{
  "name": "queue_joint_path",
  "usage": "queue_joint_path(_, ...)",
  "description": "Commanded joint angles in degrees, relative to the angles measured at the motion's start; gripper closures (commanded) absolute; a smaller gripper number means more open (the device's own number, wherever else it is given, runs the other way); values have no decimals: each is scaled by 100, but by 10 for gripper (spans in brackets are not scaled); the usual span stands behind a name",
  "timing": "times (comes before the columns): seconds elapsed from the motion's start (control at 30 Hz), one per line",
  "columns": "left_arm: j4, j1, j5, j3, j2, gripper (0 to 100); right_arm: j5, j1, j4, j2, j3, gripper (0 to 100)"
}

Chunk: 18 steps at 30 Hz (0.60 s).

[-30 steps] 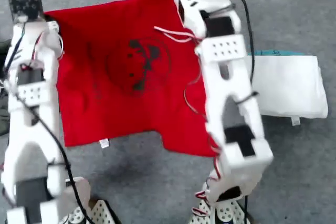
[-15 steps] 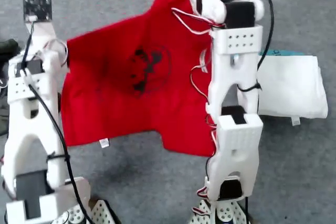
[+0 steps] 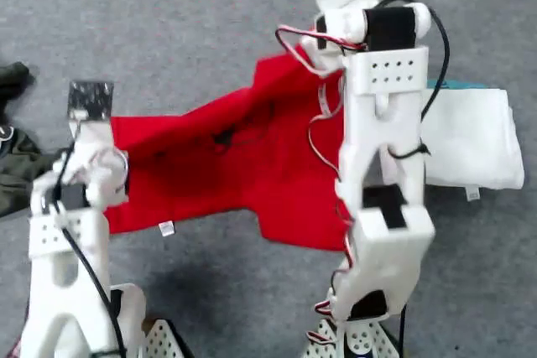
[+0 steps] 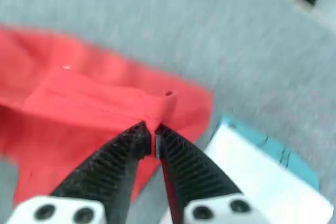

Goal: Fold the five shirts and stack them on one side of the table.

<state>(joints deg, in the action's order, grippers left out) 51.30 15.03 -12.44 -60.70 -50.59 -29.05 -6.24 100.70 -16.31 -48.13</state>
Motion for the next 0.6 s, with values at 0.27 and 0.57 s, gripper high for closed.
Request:
queue_joint_path(0.27,633,259,-484,-365,-457,971,-431,149,-1802,4057,6378,985)
queue_joint_path(0.57,1477,-66,-923,-163,-466,971,-484,809,-2356,5851,9200,985)
